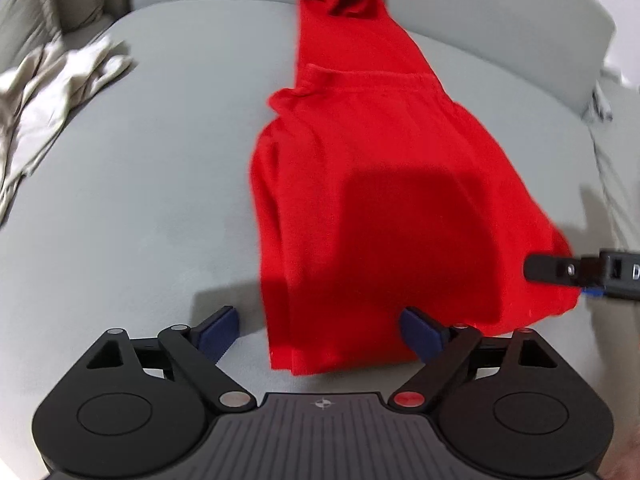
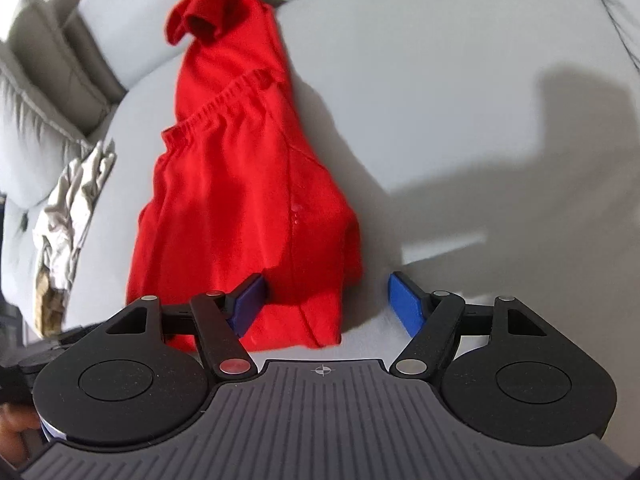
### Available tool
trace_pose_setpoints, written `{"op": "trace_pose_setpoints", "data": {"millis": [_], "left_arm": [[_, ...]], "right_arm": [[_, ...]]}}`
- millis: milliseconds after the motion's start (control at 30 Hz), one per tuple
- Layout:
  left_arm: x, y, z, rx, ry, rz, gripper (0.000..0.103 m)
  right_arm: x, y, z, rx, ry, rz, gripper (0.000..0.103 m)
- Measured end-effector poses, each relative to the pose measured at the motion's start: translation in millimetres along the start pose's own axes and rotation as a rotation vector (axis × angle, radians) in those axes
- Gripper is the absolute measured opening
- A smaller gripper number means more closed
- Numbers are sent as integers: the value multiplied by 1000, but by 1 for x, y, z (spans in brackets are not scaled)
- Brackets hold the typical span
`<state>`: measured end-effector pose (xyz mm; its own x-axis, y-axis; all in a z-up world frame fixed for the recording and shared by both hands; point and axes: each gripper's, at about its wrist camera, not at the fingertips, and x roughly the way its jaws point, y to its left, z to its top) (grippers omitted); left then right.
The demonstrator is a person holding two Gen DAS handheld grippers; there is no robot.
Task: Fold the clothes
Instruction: 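Grasp the bottom folded edge with both grippers and lift it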
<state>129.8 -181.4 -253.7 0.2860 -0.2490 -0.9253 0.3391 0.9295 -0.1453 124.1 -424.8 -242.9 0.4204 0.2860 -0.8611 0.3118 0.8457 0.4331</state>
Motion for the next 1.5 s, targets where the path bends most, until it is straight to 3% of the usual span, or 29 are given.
{"op": "trace_pose_setpoints", "data": {"millis": [33, 100, 133, 167, 367, 467, 633, 833, 900, 933, 967, 1033, 1100, 1167, 1267, 1333, 1400, 1433, 1467, 1500], "left_arm": [[0, 0, 1, 7, 1, -6, 74], [-3, -4, 6, 52, 23, -81, 26], [-7, -6, 9, 55, 37, -92, 16], [-10, -6, 10, 55, 44, -102, 14], [-47, -7, 6, 41, 75, -143, 14], [-70, -13, -11, 44, 96, -163, 14], [-92, -18, -63, 19, 145, -189, 14], [-104, -31, -126, 52, 174, -166, 15], [-99, -29, -130, 41, 180, -149, 27], [-96, -26, -127, 23, 189, -145, 33], [-98, -22, -121, 6, 188, -147, 40], [-102, -19, -112, -8, 171, -160, 41], [-117, -13, -91, 6, 98, -187, 42], [-122, -11, -69, 37, 41, -175, 42], [-120, -12, -38, 100, -7, -155, 41], [-114, -15, -24, 145, -25, -170, 38], [-95, -23, -5, 205, -15, -201, 31], [-88, -25, -2, 214, -2, -210, 18], [-71, -27, 4, 218, 28, -222, 11], [-60, -27, 9, 208, 44, -215, 11]], "right_arm": [[-1, 2, 0, -12, 2, 1, 33], [-3, 6, -1, -36, 7, 2, 27], [-4, 8, -2, -49, 9, 2, 25], [-5, 10, -2, -61, 11, 3, 22], [-12, 21, -5, -134, 24, 6, 20], [-37, 25, -23, -174, 37, -4, 20], [-71, 22, -79, -182, 77, -19, 20], [-102, 4, -157, -156, 82, -8, 20], [-102, -3, -171, -154, 78, -4, 21], [-101, -4, -172, -159, 76, -6, 26], [-100, -3, -176, -191, 68, -34, 41], [-104, 5, -173, -260, 60, -128, 53], [-115, 13, -164, -318, 15, -136, 56], [-122, 21, -151, -355, -29, -142, 62], [-129, 34, -126, -383, -96, -150, 64], [-128, 45, -108, -412, -142, -141, 60], [-118, 57, -90, -452, -172, -113, 44], [-110, 61, -82, -466, -162, -88, 23], [-100, 65, -74, -479, -150, -63, 14], [-86, 64, -64, -470, -119, -39, 13]]}}
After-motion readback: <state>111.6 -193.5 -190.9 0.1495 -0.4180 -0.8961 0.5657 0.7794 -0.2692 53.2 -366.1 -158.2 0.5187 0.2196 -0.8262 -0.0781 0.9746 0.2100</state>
